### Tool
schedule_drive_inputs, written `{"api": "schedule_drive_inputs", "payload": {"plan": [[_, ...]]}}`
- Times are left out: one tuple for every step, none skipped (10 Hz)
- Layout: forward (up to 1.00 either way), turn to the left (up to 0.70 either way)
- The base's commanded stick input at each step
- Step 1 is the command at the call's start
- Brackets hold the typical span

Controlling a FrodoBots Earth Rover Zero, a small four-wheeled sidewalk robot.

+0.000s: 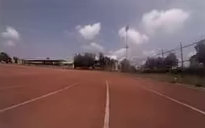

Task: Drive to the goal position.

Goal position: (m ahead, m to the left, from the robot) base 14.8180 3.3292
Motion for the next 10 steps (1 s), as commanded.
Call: {"api": "schedule_drive_inputs", "payload": {"plan": [[0.7, 0.0], [0.7, 0.0], [0.7, 0.0], [0.7, 0.0], [0.7, 0.0], [0.7, 0.0], [0.7, 0.0], [0.7, 0.0], [0.7, 0.0], [0.7, 0.0]]}}
